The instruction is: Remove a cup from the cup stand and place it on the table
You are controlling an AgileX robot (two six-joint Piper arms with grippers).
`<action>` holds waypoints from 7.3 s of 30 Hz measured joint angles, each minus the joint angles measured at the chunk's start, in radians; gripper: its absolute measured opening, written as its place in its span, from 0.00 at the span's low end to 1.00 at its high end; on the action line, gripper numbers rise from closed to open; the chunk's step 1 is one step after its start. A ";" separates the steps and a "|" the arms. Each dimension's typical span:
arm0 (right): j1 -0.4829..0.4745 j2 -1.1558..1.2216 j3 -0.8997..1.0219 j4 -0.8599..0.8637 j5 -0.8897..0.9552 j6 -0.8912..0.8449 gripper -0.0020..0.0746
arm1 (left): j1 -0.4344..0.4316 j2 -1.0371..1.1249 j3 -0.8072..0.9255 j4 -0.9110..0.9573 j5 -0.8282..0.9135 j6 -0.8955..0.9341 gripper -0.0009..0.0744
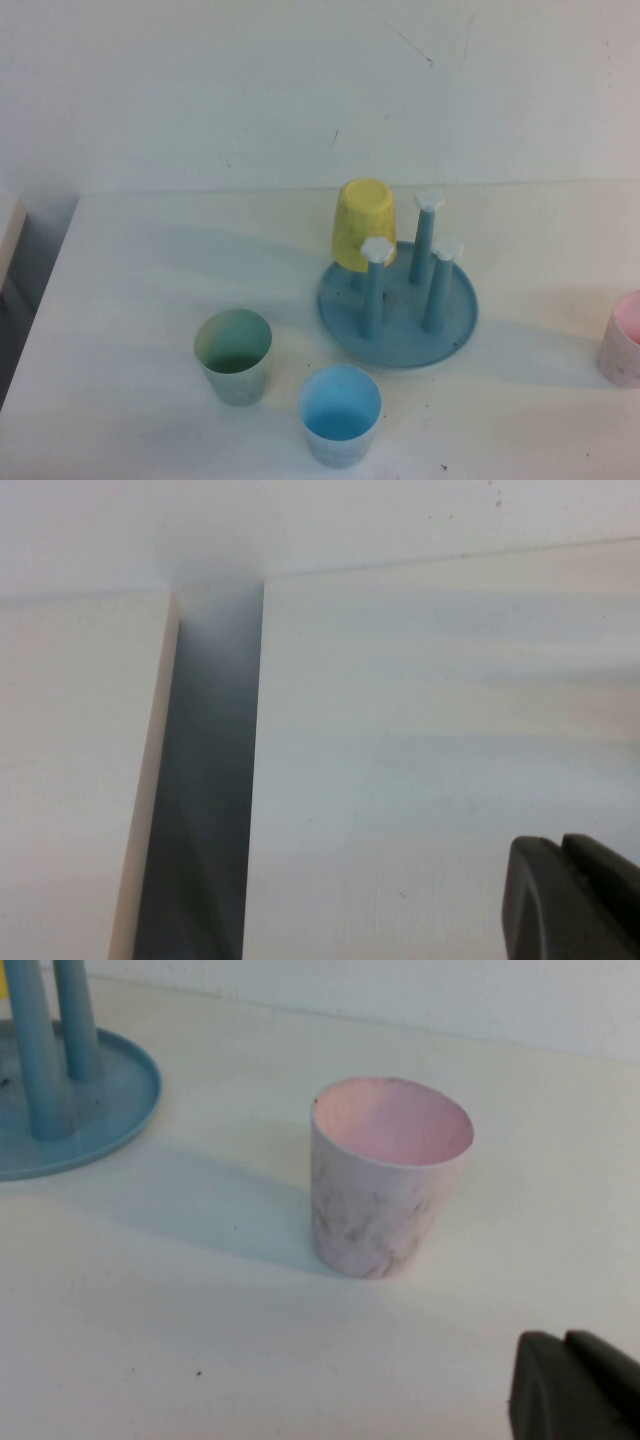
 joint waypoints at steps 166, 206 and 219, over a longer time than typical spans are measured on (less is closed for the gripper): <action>0.000 0.000 0.000 -0.002 0.000 0.000 0.02 | -0.579 2.277 -2.209 0.095 0.740 -0.050 0.91; 0.000 0.000 0.002 0.668 -0.035 0.099 0.02 | -0.579 1.915 -2.076 -0.490 0.939 -0.022 0.79; 0.000 0.000 0.002 0.755 -0.106 -0.045 0.02 | -0.525 1.653 -1.495 -0.673 0.778 0.019 0.79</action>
